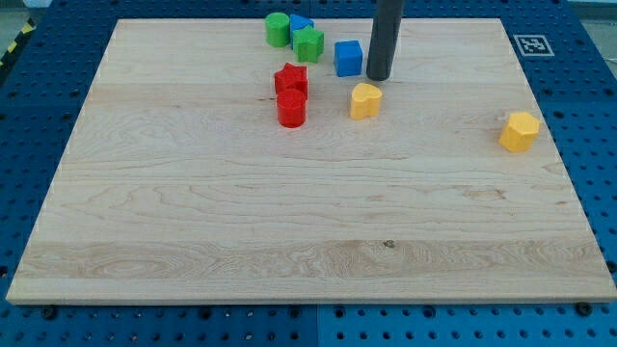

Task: Move yellow hexagon towards the center

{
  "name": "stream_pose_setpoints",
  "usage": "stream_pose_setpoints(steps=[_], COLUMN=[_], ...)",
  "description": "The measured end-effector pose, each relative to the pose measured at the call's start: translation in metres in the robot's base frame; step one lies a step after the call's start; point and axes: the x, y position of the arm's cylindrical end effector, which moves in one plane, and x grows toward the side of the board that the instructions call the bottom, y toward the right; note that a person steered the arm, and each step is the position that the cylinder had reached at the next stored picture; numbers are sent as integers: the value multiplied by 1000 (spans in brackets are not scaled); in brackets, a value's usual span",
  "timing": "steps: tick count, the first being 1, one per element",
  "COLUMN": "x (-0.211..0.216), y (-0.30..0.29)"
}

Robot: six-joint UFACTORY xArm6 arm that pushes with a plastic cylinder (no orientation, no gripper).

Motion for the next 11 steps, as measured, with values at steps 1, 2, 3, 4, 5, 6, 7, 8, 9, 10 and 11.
stream_pose_setpoints(steps=[1, 2, 3, 4, 5, 6, 7, 8, 9, 10, 11], x=[-9, -24, -29, -14, 25, 84, 123, 123, 123, 123, 119], y=[-18, -46, -20, 50, 139, 217, 246, 243, 219, 187, 162])
